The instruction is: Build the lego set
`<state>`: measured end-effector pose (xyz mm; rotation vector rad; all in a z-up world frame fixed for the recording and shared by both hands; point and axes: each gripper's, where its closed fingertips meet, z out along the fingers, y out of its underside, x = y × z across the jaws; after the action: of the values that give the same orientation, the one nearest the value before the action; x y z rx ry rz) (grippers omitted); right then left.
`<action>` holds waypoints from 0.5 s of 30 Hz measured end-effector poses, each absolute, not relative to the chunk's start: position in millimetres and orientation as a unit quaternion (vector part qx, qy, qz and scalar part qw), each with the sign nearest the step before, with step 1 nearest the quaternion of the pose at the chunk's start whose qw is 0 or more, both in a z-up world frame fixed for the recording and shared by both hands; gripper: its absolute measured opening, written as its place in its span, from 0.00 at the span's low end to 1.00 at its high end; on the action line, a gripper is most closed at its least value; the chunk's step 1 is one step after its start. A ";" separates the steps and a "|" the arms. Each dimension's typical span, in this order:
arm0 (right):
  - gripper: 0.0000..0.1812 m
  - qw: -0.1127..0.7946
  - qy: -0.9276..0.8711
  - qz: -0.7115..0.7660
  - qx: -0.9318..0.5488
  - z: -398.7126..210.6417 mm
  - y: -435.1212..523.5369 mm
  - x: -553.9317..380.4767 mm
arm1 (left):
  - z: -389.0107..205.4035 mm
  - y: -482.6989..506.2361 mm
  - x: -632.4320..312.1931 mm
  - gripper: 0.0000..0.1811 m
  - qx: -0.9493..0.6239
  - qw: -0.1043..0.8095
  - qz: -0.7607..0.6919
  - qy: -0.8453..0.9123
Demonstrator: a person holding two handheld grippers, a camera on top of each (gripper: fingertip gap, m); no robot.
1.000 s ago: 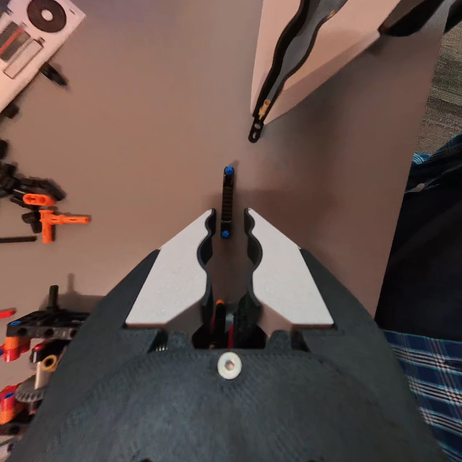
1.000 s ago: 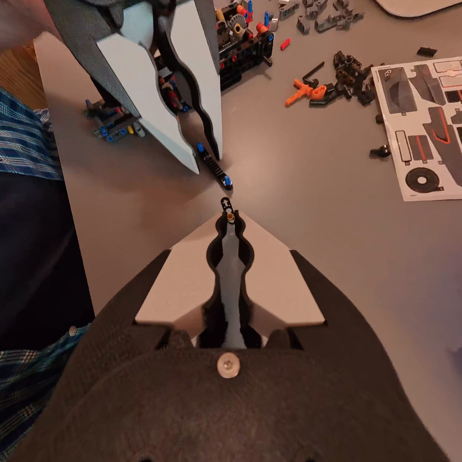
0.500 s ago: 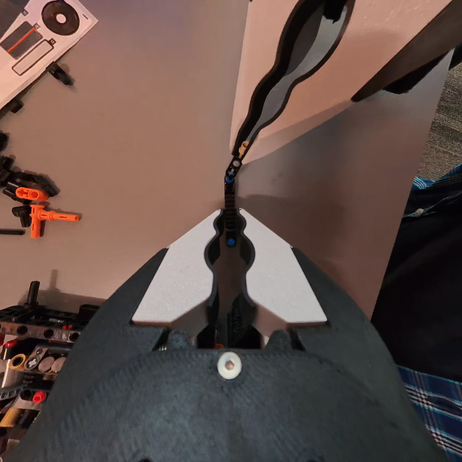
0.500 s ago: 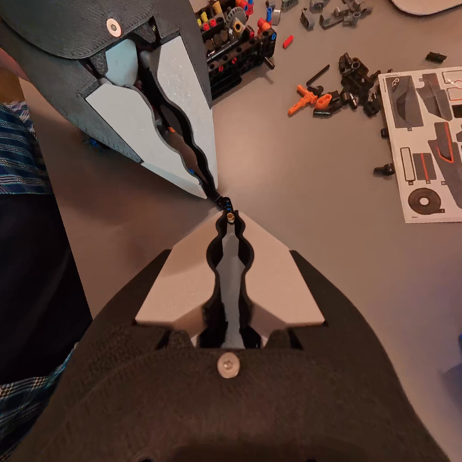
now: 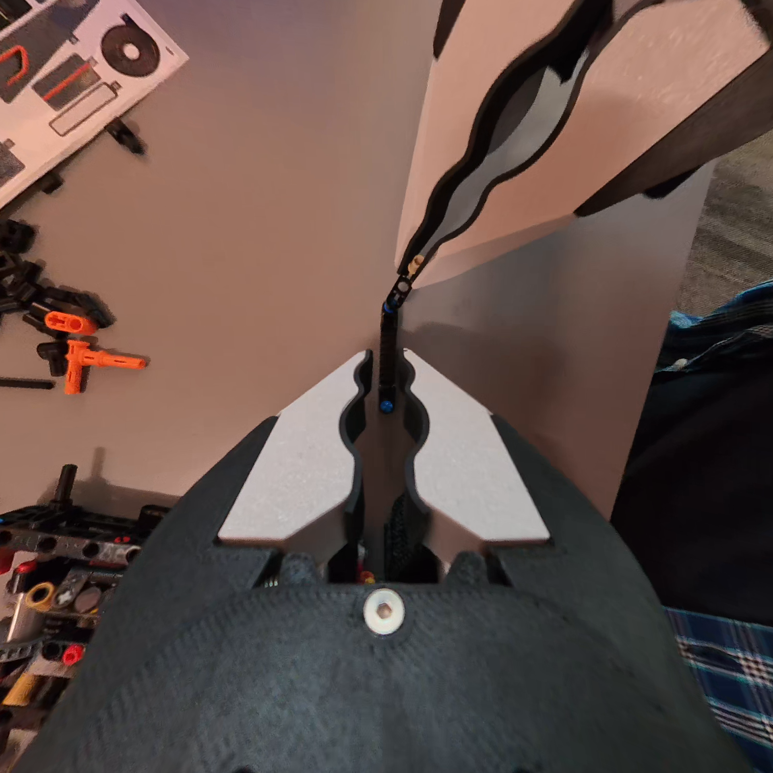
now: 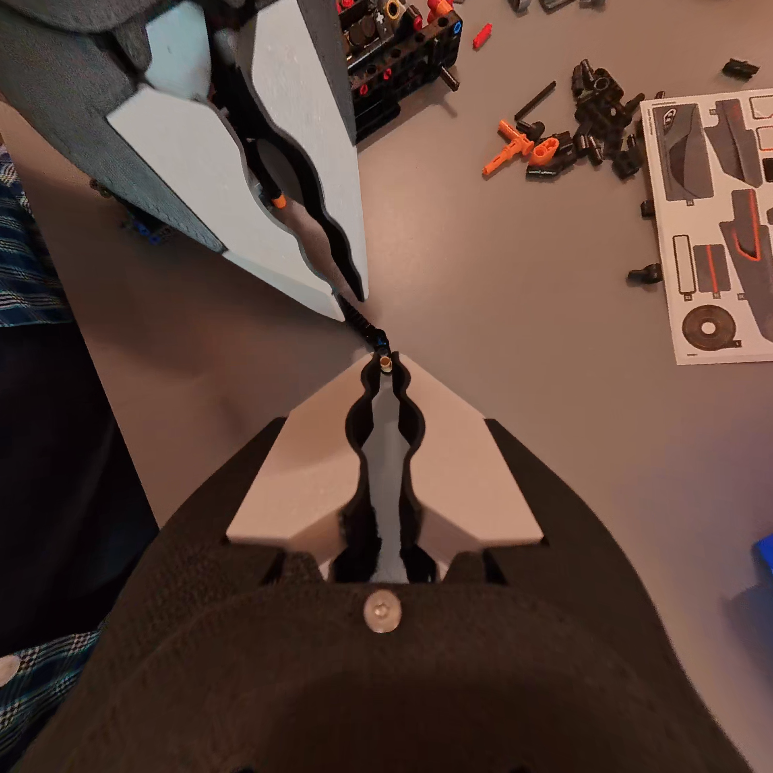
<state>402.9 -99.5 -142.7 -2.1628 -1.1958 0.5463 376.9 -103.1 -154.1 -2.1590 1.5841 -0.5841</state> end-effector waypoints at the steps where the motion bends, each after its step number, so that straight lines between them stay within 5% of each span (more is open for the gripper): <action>1: 0.01 0.301 -0.451 0.206 -0.815 -142.7 -99.5 402.7 | -150.1 -102.7 377.9 0.06 -0.772 0.199 -0.220 0.562; 15: 0.01 0.297 -0.443 0.203 -0.821 -143.9 -100.4 403.5 | -144.1 -97.7 394.3 0.04 -0.769 0.168 -0.284 0.547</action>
<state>403.5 -100.4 -143.9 -2.1832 -1.1778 0.5400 394.3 -97.7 -144.1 -2.1874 1.5557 -0.8079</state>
